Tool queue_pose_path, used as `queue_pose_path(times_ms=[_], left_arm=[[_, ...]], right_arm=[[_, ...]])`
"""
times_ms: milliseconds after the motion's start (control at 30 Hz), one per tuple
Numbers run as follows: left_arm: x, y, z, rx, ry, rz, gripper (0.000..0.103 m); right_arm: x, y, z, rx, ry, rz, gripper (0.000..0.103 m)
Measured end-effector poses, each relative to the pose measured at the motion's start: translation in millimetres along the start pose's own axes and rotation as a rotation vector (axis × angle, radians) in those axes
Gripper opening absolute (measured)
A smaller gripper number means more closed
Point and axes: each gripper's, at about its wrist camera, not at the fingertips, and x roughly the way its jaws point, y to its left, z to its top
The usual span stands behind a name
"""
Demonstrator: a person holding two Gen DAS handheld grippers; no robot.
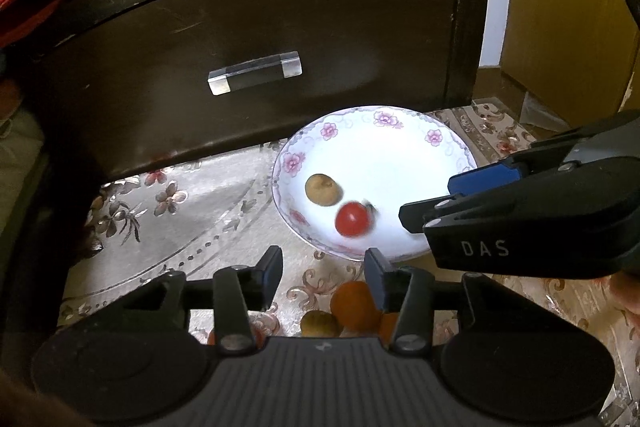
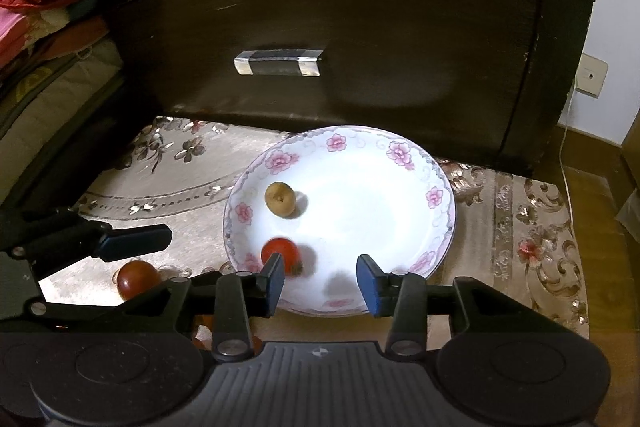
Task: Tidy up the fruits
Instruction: 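Move both tools back toward the remaining fruit beside the bowl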
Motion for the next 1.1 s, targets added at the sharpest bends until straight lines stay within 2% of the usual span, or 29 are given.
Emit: queue_pose_path(times_ms=[133, 400, 733, 933, 1100], left_arm=[[-1, 2, -1, -0.003, 0.005, 0.007, 0.052], [-7, 5, -7, -0.001, 0.014, 0.02, 0.052], [-28, 21, -32, -0.017, 0.047, 0.055, 0.053], [-34, 24, -55, -0.033, 0.105, 0.026, 0.053], [-30, 17, -62, -0.013, 0.127, -0.006, 0.053]], right_arm=[[0, 0, 0, 0.0, 0.0, -0.001, 0.042], [-3, 5, -3, -0.014, -0.001, 0.01, 0.042], [-9, 13, -22, -0.049, 0.047, 0.029, 0.042], [-6, 20, -38, -0.095, 0.084, 0.052, 0.044], [1, 29, -43, -0.131, 0.113, 0.068, 0.046]])
